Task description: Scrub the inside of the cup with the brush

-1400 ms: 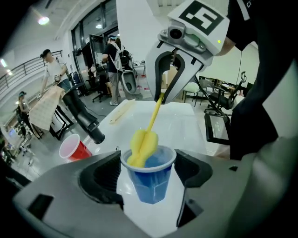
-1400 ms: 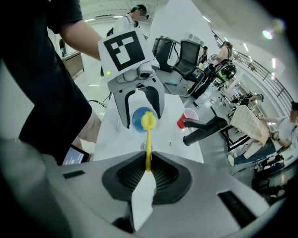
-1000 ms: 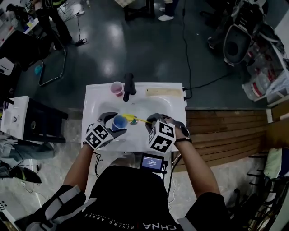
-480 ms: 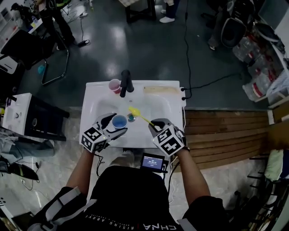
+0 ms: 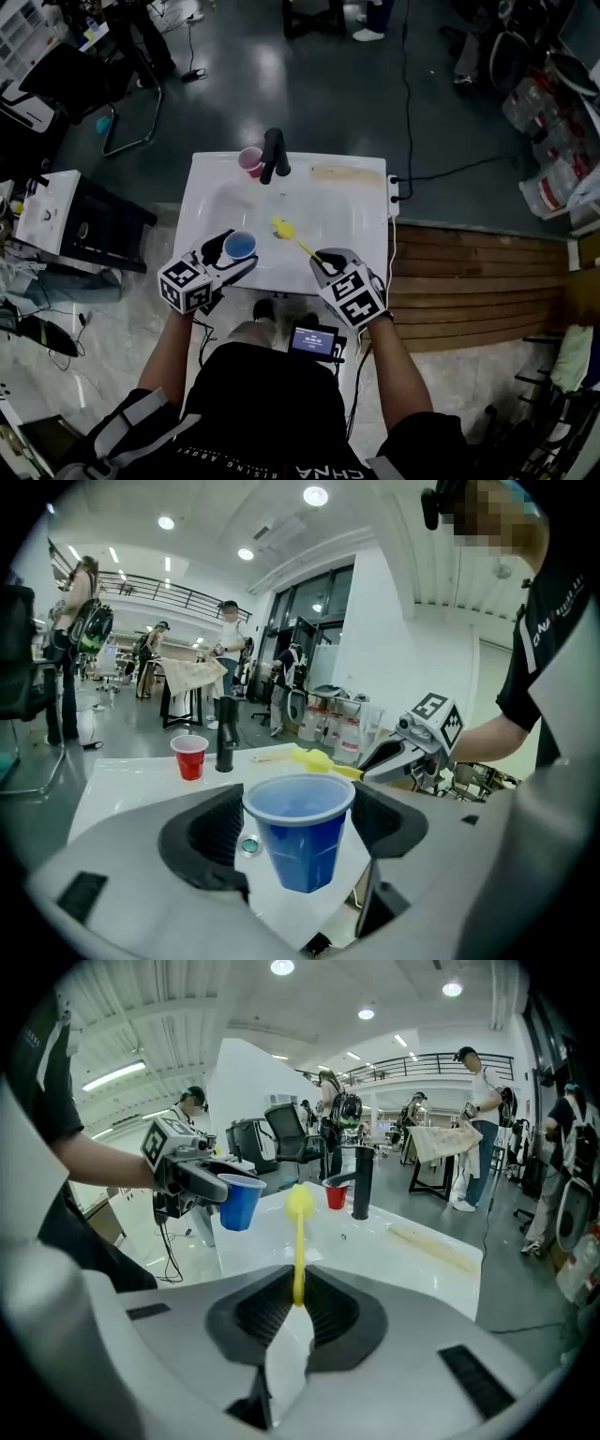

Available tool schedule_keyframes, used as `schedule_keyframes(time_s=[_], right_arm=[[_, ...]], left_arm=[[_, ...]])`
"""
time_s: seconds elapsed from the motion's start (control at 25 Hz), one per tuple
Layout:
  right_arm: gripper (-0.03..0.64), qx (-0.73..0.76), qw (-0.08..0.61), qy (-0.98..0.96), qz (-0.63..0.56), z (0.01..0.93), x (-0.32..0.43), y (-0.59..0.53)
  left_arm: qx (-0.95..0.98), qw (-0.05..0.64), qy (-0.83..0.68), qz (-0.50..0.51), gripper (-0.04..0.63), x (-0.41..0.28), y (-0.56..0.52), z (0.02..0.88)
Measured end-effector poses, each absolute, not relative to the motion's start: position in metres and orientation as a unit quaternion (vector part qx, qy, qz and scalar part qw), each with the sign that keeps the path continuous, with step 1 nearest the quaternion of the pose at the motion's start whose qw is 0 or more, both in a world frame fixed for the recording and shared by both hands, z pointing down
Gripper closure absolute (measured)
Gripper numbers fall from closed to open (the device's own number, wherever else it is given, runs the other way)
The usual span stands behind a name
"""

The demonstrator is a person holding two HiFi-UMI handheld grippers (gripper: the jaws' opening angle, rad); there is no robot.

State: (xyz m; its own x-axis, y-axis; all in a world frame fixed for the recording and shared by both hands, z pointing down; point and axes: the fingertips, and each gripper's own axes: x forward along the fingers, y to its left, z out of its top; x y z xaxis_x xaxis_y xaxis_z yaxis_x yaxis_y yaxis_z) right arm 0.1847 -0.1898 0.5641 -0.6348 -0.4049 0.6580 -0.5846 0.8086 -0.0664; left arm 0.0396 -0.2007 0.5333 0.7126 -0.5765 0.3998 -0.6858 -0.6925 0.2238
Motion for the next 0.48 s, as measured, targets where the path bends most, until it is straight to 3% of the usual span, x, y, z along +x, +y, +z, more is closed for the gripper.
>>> schedule_keyframes(time_s=[0.48], right_arm=[[0.575,0.269,0.286,-0.912,0.116,0.542,0.116,-0.182]], left_arm=[[0.878,0.169,-0.433,0.118,0.233,-0.072,-0.203,0.511]])
